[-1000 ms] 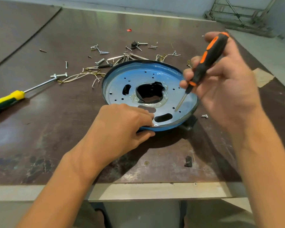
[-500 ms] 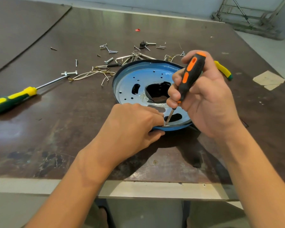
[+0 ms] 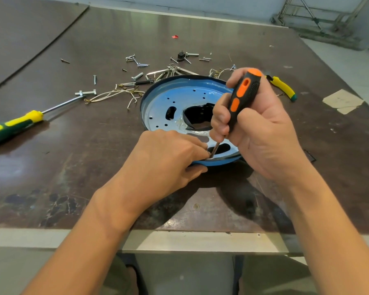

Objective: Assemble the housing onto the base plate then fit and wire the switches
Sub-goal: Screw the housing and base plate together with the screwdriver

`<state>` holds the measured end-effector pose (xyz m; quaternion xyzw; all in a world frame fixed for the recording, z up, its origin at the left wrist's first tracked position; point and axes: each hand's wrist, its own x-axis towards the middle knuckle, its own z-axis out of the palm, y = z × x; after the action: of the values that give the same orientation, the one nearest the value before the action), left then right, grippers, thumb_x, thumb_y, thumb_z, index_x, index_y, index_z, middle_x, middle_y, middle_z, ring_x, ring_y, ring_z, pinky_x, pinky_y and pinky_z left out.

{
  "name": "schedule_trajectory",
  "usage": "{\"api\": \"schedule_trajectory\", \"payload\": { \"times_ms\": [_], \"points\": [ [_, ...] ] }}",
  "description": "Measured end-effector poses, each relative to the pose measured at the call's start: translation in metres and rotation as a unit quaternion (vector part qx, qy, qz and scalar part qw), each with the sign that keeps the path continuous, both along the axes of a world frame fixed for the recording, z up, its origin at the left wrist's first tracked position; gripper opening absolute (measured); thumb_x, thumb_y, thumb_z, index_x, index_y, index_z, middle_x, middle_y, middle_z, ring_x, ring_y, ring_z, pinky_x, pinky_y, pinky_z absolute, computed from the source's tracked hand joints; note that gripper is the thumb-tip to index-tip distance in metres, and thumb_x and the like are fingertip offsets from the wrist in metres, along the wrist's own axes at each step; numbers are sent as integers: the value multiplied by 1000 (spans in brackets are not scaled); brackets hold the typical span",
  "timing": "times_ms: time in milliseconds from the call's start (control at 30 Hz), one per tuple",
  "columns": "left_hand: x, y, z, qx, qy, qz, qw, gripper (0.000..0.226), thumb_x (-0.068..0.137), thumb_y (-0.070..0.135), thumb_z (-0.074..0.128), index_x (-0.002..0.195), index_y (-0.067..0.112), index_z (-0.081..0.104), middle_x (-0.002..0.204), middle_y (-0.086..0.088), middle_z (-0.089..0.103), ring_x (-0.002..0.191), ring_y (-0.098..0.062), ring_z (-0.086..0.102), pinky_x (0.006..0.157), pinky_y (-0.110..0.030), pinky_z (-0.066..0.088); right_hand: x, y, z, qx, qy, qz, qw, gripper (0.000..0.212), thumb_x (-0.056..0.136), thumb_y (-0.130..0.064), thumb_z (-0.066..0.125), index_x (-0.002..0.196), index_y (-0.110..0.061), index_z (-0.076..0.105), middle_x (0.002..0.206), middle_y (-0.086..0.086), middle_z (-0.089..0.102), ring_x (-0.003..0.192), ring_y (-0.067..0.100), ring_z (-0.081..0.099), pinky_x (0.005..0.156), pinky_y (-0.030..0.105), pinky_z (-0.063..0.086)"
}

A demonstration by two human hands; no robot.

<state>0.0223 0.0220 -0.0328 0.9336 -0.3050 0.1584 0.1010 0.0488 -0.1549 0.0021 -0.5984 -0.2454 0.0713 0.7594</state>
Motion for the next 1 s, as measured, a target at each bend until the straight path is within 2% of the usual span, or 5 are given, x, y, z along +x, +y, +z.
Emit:
{"api": "schedule_trajectory", "payload": {
  "times_ms": [233,367,633,867,1000],
  "points": [
    [0,-1,2,-4,-2,-6,1000,14,83,44,70,93,37,75,105,22,70,90,-10,70,54,-34,53,-16,-1,2,64,41,-12,997,19,90,-14,31,107,-14,40,80,12,39,70,23,39,65,40,36],
    [1,0,3,14,-6,-6,1000,16,86,46,64,94,37,74,105,22,69,88,-9,68,55,-32,52,-19,3,1,70,42,-34,996,31,99,-36,23,103,-14,44,79,14,43,70,24,42,66,41,42],
    [1,-2,1,4,-11,-15,1000,17,85,45,67,98,38,76,107,23,70,87,-10,70,54,-25,50,-7,9,1,37,-77,-200,976,16,93,-9,68,95,-13,52,90,19,66,87,34,72,81,40,56],
    [1,-2,1,-3,-16,-15,1000,14,82,45,70,91,36,76,105,21,71,85,-11,71,52,-23,42,-13,10,4,81,-43,-97,991,26,108,-19,31,123,-11,50,96,12,60,80,23,50,76,34,45],
    [2,-1,-1,-3,-16,-20,1000,15,81,45,71,93,39,76,108,21,71,87,-10,71,53,-21,40,-14,6,6,58,-71,-127,988,16,98,0,54,112,-7,51,103,14,66,88,26,63,84,36,50]
  ]
}}
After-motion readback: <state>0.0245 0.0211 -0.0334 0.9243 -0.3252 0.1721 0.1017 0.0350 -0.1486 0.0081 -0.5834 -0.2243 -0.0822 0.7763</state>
